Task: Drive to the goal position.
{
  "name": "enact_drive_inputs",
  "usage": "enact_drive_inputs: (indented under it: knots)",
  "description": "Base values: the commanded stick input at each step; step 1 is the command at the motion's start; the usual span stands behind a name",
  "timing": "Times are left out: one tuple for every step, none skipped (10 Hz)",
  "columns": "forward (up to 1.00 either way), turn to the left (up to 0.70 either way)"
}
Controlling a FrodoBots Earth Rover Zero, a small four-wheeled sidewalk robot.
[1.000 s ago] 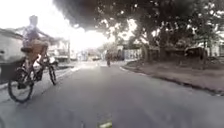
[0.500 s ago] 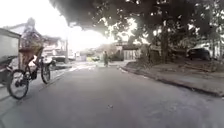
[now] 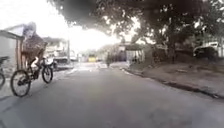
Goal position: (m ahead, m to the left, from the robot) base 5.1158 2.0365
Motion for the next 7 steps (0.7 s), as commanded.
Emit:
enact_drive_inputs:
  knots:
    - [1.0,0.08]
    - [1.0,0.08]
    - [1.0,0.08]
    - [1.0,0.08]
    - [1.0,0.08]
    - [1.0,0.08]
    - [1.0,0.08]
